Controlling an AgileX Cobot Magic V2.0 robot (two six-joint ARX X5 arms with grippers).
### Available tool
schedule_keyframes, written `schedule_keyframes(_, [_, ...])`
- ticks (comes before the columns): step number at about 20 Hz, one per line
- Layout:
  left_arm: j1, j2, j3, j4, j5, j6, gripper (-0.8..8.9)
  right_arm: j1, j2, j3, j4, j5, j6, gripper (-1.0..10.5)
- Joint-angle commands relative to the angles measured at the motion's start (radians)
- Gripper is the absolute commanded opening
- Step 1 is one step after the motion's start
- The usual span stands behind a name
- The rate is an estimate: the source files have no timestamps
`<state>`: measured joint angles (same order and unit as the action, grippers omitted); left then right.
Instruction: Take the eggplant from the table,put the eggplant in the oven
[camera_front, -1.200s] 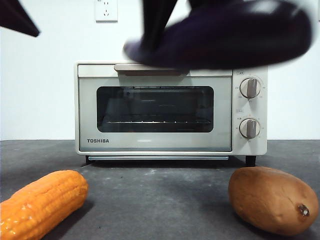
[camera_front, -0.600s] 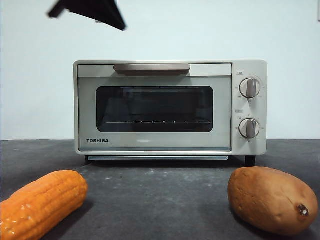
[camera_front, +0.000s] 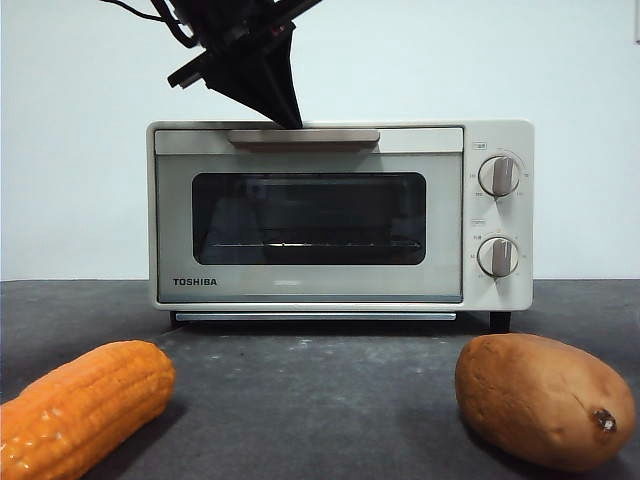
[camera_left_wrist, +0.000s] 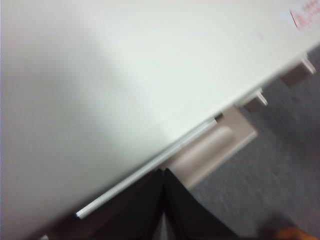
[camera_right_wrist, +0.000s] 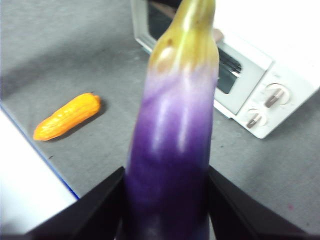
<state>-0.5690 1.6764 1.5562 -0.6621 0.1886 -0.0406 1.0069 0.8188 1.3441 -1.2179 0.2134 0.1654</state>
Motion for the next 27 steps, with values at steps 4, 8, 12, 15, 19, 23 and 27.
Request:
schedule_keyframes(4, [-0.062,0.026,0.016,-0.187,-0.002,0.03,0.04,0.012,0.031,0.023,0.011,0.031,0.001,1.8])
schedule_keyframes(8, [-0.089,0.004,0.021,-0.246,-0.002,0.031,0.04,0.012,0.055,0.023,0.012,0.044,-0.003,1.8])
schedule_keyframes(12, [-0.109,-0.043,0.02,-0.314,-0.002,0.039,0.04,0.012,0.084,0.023,0.012,0.048,-0.033,1.8])
schedule_keyframes(15, [-0.112,-0.094,0.016,-0.326,-0.002,0.04,0.04,0.012,0.113,0.023,0.012,0.048,-0.048,1.8])
schedule_keyframes(19, [-0.112,-0.18,-0.024,-0.282,-0.034,0.026,0.04,0.012,0.16,0.023,0.013,0.048,-0.077,1.8])
schedule_keyframes(23, [-0.104,-0.323,-0.166,-0.199,-0.128,-0.009,0.04,0.012,0.235,0.023,0.013,0.049,-0.127,1.8])
schedule_keyframes(27, [-0.03,-0.499,-0.404,-0.043,-0.146,-0.083,0.04,0.012,0.34,0.023,0.049,0.049,-0.187,1.8])
